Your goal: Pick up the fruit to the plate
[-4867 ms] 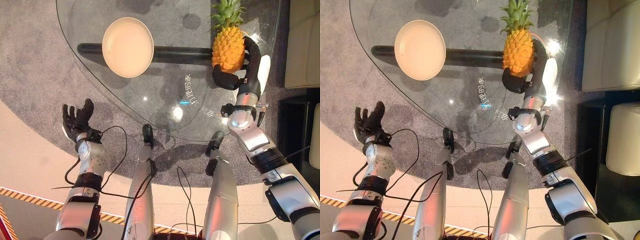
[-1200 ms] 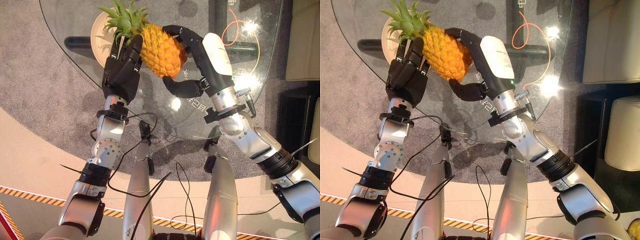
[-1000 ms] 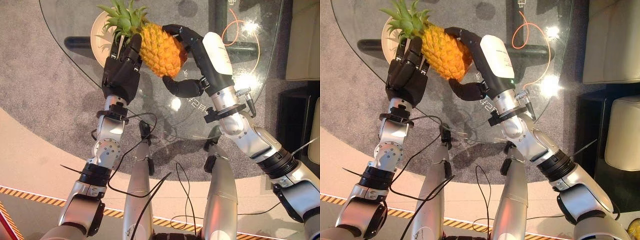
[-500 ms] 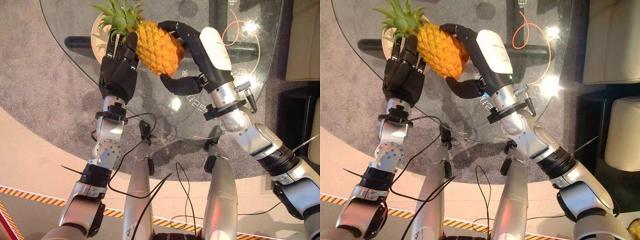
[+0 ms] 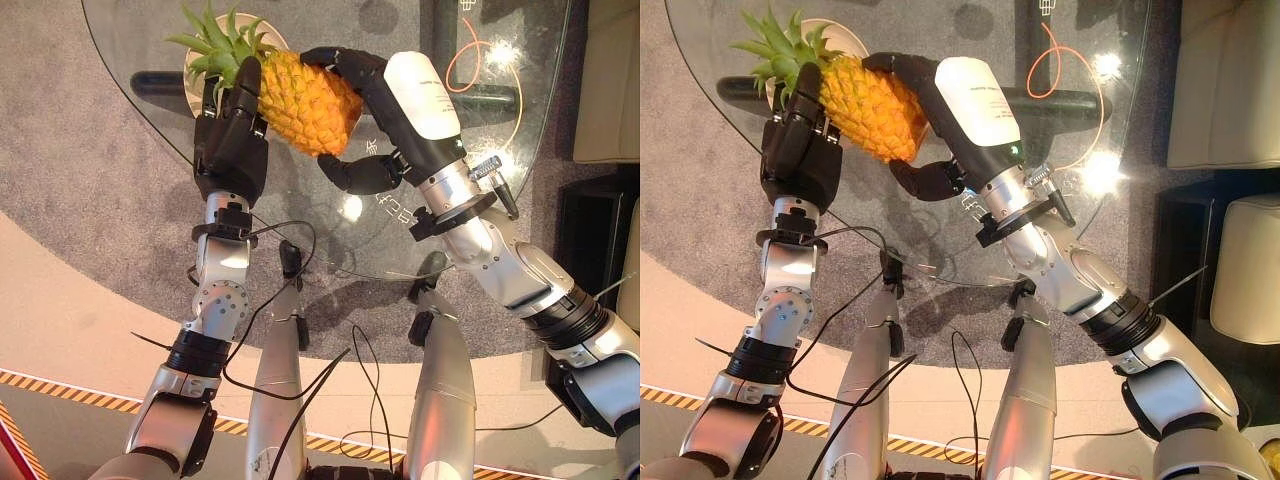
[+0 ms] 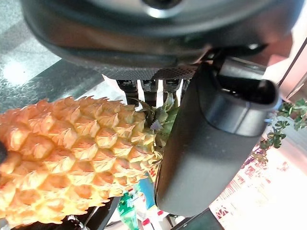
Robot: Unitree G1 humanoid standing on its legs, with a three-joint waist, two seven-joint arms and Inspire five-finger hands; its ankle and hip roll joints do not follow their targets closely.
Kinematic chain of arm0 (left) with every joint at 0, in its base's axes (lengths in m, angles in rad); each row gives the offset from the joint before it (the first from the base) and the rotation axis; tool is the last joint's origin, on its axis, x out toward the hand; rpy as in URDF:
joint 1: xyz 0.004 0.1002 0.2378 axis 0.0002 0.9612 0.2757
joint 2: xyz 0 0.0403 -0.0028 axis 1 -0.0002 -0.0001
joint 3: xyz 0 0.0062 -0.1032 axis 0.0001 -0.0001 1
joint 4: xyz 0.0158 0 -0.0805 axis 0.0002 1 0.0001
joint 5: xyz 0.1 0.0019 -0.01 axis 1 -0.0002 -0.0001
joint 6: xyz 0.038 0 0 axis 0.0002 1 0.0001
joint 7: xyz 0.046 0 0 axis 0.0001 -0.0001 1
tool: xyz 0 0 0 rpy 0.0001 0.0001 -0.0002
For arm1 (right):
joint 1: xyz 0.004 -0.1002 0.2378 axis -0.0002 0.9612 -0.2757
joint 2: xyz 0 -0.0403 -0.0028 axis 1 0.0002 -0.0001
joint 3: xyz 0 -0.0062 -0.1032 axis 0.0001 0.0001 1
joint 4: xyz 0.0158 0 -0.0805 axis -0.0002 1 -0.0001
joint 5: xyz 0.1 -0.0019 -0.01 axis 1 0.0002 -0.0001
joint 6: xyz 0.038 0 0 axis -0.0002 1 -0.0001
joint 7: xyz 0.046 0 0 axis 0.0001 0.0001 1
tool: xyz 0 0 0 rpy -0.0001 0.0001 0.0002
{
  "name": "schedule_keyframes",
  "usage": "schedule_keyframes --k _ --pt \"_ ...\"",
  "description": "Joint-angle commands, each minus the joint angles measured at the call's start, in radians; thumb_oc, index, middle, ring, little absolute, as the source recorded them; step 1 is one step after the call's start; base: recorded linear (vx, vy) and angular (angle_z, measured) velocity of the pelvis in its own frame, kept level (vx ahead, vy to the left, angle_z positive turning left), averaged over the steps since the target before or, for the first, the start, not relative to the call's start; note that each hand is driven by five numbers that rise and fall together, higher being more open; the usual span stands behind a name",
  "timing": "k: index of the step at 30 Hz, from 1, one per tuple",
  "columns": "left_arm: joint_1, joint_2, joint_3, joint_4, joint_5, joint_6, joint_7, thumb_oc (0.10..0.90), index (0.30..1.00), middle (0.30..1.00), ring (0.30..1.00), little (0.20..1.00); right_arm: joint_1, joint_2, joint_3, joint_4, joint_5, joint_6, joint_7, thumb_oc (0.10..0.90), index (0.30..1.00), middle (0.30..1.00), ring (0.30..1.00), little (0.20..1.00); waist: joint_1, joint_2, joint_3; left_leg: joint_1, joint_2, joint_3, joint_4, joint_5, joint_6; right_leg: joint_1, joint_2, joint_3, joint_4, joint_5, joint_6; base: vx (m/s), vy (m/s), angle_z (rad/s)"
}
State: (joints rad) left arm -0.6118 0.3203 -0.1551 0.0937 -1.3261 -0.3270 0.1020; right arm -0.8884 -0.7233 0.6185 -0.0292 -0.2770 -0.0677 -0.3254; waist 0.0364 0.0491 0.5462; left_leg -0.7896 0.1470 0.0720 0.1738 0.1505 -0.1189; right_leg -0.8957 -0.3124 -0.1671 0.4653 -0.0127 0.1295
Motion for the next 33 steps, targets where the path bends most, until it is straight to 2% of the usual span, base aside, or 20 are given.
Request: schedule_keyframes --k 1,8,9,10,11,25,33 --pt "-0.073 0.026 0.027 -0.199 -0.003 -0.133 -0.012 0.8 0.9 0.9 0.9 0.9 -0.12 -0.016 0.026 -0.196 -0.046 -0.165 -0.019 0.1 0.3 0.3 0.3 0.2 0.015 -0.021 -0.026 -0.044 0.008 -0.05 0.093 -0.063 -0.03 0.082 -0.006 -0.033 -0.155 0.074 0.053 0.0 0.0 0.0" --pt "-0.075 0.012 0.035 -0.213 0.013 -0.163 0.038 0.8 0.9 0.9 0.9 0.9 -0.131 -0.016 0.034 -0.197 -0.046 -0.172 -0.021 0.1 0.3 0.3 0.3 0.2 0.017 -0.023 -0.026 -0.048 0.006 -0.052 0.093 -0.061 -0.03 0.081 -0.003 -0.034 -0.156 0.073 0.052 0.0 0.0 0.0" --pt "-0.075 0.011 0.036 -0.215 0.011 -0.165 0.031 0.726 0.836 0.836 0.836 0.826 -0.132 -0.015 0.035 -0.197 -0.045 -0.171 -0.021 0.1 0.3 0.3 0.3 0.2 0.018 -0.023 -0.026 -0.047 0.005 -0.052 0.091 -0.061 -0.03 0.081 -0.003 -0.034 -0.156 0.072 0.052 0.0 0.0 0.0" --pt "-0.074 0.01 0.04 -0.214 0.013 -0.17 0.013 0.325 0.493 0.493 0.493 0.425 -0.133 -0.015 0.035 -0.196 -0.046 -0.172 -0.021 0.1 0.3 0.3 0.3 0.2 0.019 -0.023 -0.026 -0.045 0.005 -0.052 0.089 -0.061 -0.03 0.083 -0.003 -0.035 -0.158 0.072 0.053 0.0 0.0 0.0" --pt "-0.074 0.01 0.041 -0.216 0.018 -0.176 0.006 0.1 0.3 0.3 0.3 0.2 -0.132 -0.014 0.033 -0.195 -0.046 -0.172 -0.02 0.1 0.3 0.3 0.3 0.2 0.019 -0.024 -0.026 -0.046 0.005 -0.052 0.09 -0.061 -0.03 0.084 -0.003 -0.035 -0.158 0.072 0.052 0.0 0.0 0.0" --pt "-0.094 0.002 0.049 -0.204 0.079 -0.222 0.005 0.1 0.3 0.3 0.3 0.2 -0.129 -0.005 0.026 -0.177 -0.036 -0.169 -0.034 0.1 0.3 0.3 0.3 0.2 0.015 -0.028 -0.026 -0.046 0.006 -0.052 0.088 -0.061 -0.032 0.083 -0.001 -0.032 -0.162 0.073 0.053 0.0 0.001 0.01" --pt "-0.096 0.0 0.056 -0.204 0.102 -0.227 0.006 0.1 0.3 0.3 0.3 0.2 -0.12 0.0 0.008 -0.175 -0.035 -0.163 -0.043 0.1 0.3 0.3 0.3 0.2 0.013 -0.028 -0.026 -0.042 0.006 -0.05 0.084 -0.061 -0.033 0.085 0.0 -0.031 -0.163 0.073 0.053 0.0 0.0 0.0"
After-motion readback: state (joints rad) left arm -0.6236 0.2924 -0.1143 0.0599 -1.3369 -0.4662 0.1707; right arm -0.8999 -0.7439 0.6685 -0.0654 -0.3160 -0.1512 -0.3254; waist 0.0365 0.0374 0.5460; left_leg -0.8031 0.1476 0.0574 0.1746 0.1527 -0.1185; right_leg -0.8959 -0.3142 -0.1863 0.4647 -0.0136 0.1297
